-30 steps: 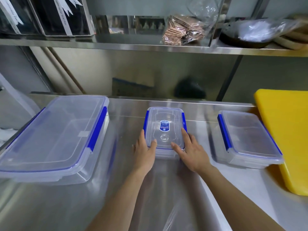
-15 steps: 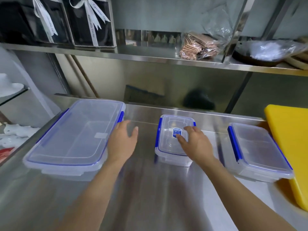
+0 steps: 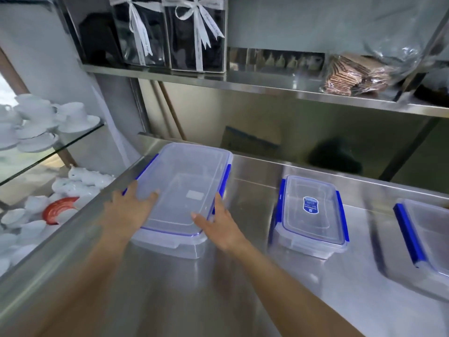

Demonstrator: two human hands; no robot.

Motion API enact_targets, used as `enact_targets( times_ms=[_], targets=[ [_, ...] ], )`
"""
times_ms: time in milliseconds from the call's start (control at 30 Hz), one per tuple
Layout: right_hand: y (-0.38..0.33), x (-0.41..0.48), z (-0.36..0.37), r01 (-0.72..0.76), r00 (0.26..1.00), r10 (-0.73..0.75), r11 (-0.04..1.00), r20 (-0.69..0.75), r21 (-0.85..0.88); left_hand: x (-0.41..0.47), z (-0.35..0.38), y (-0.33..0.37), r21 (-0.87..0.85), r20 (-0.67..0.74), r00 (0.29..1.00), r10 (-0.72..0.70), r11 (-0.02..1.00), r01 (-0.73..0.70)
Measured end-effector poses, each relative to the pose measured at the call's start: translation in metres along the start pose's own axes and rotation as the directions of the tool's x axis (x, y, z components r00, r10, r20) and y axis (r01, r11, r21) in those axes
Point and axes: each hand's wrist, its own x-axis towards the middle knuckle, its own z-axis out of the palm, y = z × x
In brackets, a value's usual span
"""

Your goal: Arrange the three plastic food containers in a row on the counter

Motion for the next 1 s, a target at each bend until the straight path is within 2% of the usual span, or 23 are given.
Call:
enact_targets(
  times_ms=[100, 300, 567, 767, 933, 1000],
  targets=[
    [0.0, 0.0, 0.007, 0.01, 1.0, -0.009, 0.999, -0.025, 0.034, -0.003, -0.002, 0.001, 0.037, 0.002, 1.0, 0.006, 0.999, -0.006],
    [0.004, -0.004, 0.003, -0.031, 0.997, 0.027, 0.998, -0.068, -0.056, -0.012, 0.001, 0.01, 0.06, 0.008, 1.0, 0.018, 0.998, -0.019],
    [0.01, -0.018, -0.006, -0.058, 0.996, 0.053, 0.996, -0.076, -0.074, -0.016, 0.013, 0.015, 0.097, 0.009, 0.999, 0.032, 0.995, -0.032],
    [0.013, -0.019, -0.005, -0.085, 0.996, 0.083, 0.974, -0.018, -0.208, -0.018, 0.014, 0.013, 0.113, -0.019, 0.999, 0.035, 0.993, -0.032],
    [0.007, -0.021, -0.014, -0.158, 0.986, 0.167, 0.941, 0.006, -0.3, -0.024, 0.007, 0.021, 0.138, 0.049, 0.999, 0.023, 0.99, -0.03],
    [0.0, -0.026, -0.027, -0.152, 0.987, 0.158, 0.939, -0.008, -0.309, -0.027, 0.001, 0.025, 0.181, 0.055, 0.998, 0.021, 0.983, -0.031]
  ],
)
